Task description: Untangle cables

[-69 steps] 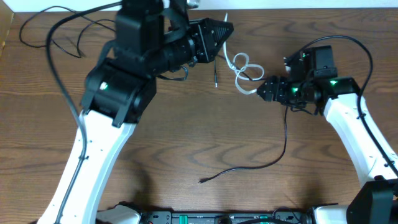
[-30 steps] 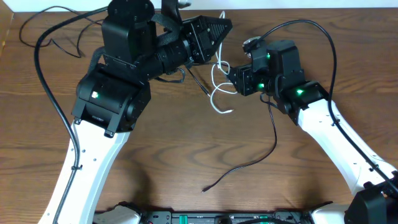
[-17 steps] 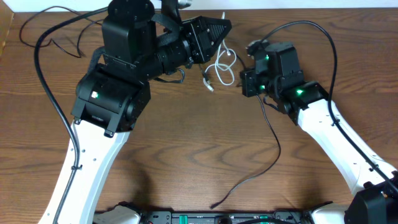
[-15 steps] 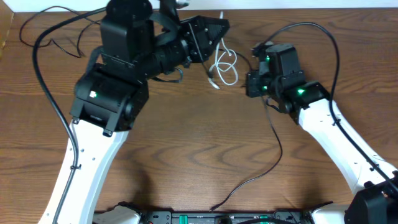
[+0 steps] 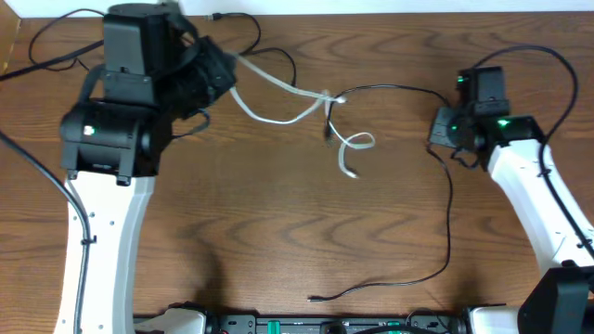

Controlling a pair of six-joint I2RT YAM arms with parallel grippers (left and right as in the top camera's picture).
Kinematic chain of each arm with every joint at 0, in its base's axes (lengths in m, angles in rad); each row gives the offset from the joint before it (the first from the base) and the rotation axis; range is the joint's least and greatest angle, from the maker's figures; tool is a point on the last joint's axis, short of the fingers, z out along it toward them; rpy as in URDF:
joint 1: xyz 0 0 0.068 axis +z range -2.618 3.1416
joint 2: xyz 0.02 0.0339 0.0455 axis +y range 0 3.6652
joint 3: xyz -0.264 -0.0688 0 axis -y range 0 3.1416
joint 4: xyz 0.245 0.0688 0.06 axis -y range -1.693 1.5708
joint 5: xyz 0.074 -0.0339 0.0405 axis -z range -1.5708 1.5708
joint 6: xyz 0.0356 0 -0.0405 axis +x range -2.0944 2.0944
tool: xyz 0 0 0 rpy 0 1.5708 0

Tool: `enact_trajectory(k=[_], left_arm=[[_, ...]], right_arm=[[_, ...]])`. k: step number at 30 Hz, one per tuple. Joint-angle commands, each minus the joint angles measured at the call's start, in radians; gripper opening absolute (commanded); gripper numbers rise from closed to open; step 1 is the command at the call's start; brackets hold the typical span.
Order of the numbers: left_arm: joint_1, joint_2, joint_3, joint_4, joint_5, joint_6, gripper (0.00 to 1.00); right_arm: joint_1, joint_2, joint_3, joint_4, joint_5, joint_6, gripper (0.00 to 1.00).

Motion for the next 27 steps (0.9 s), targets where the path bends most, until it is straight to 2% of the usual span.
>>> enact_trajectory(k=[1, 10, 14, 16, 21, 27], left_arm=[[0.064, -0.008, 0.011, -0.051, -0.119, -0.010, 0.08], [0.189, -0.007, 0.011, -0.186, -0.300, -0.010, 0.08], [0.216, -0.007, 0.011, -0.203, -0.296, -0.007, 0.08], [0.216, -0.007, 0.011, -0.194, -0.265, 0.022, 0.08], [0.215, -0.007, 0.011, -0.122, -0.077, 0.156, 0.08], [0.215, -0.007, 0.011, -0.085, 0.094, 0.188, 0.07]], right_arm=[[-0.068, 0.001, -0.005, -0.024, 0.026, 0.053, 0.02], [-0.167, 0.001, -0.006, -0.087, 0.048, 0.079, 0.01], [-0.181, 0.001, -0.009, -0.085, 0.018, 0.080, 0.02], [-0.180, 0.001, -0.011, -0.079, -0.034, 0.064, 0.01], [-0.161, 0.001, -0.013, -0.059, -0.213, -0.028, 0.01], [-0.117, 0.001, -0.014, -0.056, -0.233, -0.045, 0.01]])
